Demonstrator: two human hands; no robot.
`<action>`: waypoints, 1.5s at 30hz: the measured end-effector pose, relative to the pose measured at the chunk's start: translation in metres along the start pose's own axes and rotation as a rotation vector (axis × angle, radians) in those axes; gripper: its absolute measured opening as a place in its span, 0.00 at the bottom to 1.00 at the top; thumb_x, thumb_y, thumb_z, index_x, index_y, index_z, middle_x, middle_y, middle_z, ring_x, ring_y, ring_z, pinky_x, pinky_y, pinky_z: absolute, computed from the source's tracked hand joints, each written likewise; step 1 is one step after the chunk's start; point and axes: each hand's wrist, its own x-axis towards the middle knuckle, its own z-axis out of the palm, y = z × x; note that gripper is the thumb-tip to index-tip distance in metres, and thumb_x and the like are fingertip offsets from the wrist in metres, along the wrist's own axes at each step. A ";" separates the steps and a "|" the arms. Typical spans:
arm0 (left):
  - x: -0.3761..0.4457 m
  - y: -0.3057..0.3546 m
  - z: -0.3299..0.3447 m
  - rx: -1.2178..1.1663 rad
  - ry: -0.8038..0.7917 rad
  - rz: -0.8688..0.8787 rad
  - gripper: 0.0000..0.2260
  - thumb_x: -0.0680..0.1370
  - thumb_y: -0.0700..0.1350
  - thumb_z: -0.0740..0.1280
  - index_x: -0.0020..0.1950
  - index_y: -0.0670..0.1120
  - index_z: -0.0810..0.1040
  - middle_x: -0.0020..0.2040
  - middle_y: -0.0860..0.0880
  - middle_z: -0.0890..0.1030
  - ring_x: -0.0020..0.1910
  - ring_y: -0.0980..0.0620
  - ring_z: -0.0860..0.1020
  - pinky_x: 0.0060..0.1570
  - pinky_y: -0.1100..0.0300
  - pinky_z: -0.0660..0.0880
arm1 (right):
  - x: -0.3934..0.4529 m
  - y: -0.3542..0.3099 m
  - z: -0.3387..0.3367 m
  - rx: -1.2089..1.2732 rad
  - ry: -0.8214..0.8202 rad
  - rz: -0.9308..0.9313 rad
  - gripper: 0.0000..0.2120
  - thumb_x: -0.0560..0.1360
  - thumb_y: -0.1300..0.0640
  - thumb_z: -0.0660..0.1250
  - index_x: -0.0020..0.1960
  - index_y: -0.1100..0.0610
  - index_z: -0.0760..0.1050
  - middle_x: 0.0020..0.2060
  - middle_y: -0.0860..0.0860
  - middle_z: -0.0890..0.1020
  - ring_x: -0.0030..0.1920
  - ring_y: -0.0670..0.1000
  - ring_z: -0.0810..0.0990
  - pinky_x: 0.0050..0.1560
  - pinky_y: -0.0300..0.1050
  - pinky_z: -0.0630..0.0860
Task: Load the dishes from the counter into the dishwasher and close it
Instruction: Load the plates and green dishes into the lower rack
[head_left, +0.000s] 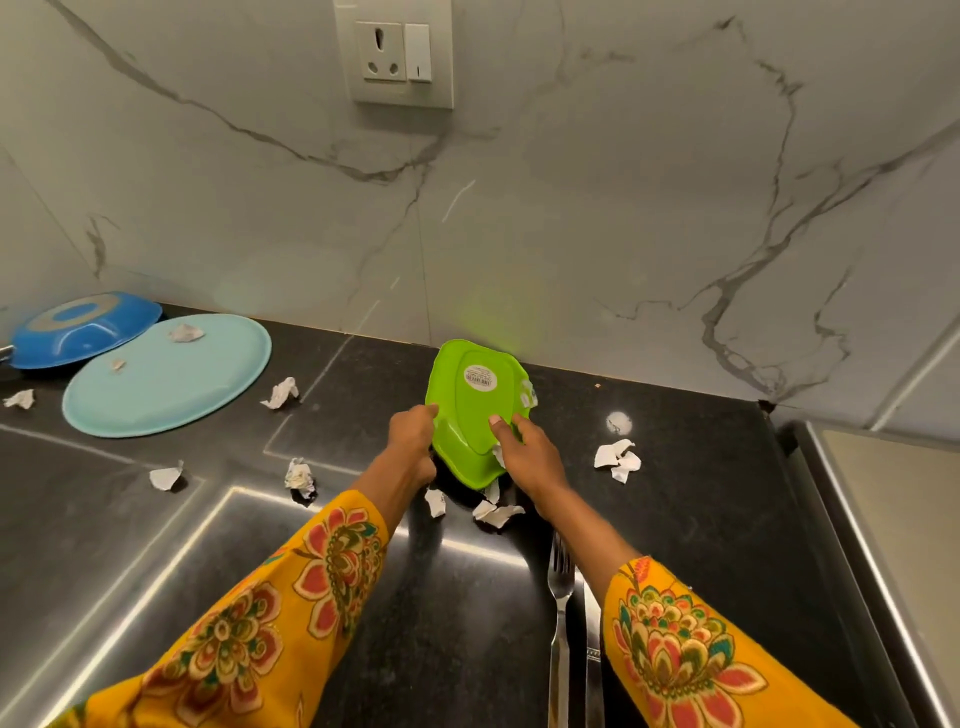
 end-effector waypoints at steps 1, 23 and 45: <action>-0.006 0.000 0.001 -0.045 -0.037 -0.015 0.13 0.80 0.37 0.58 0.63 0.35 0.73 0.49 0.36 0.80 0.39 0.44 0.77 0.40 0.54 0.76 | -0.002 -0.002 -0.001 0.030 -0.004 0.011 0.24 0.80 0.46 0.58 0.70 0.60 0.67 0.68 0.57 0.70 0.68 0.56 0.69 0.65 0.46 0.64; -0.132 -0.020 -0.054 0.037 -0.345 0.417 0.07 0.76 0.37 0.67 0.51 0.47 0.76 0.47 0.47 0.81 0.44 0.50 0.81 0.42 0.55 0.80 | -0.096 -0.062 -0.008 0.398 -0.095 -0.018 0.22 0.77 0.41 0.59 0.57 0.60 0.75 0.47 0.55 0.80 0.45 0.51 0.79 0.39 0.44 0.75; -0.249 -0.164 -0.143 0.439 -0.081 0.529 0.10 0.76 0.40 0.64 0.57 0.43 0.77 0.54 0.42 0.80 0.52 0.45 0.78 0.55 0.49 0.76 | -0.333 0.027 -0.026 0.401 0.232 0.066 0.05 0.72 0.65 0.60 0.39 0.60 0.72 0.32 0.58 0.72 0.32 0.53 0.71 0.32 0.42 0.68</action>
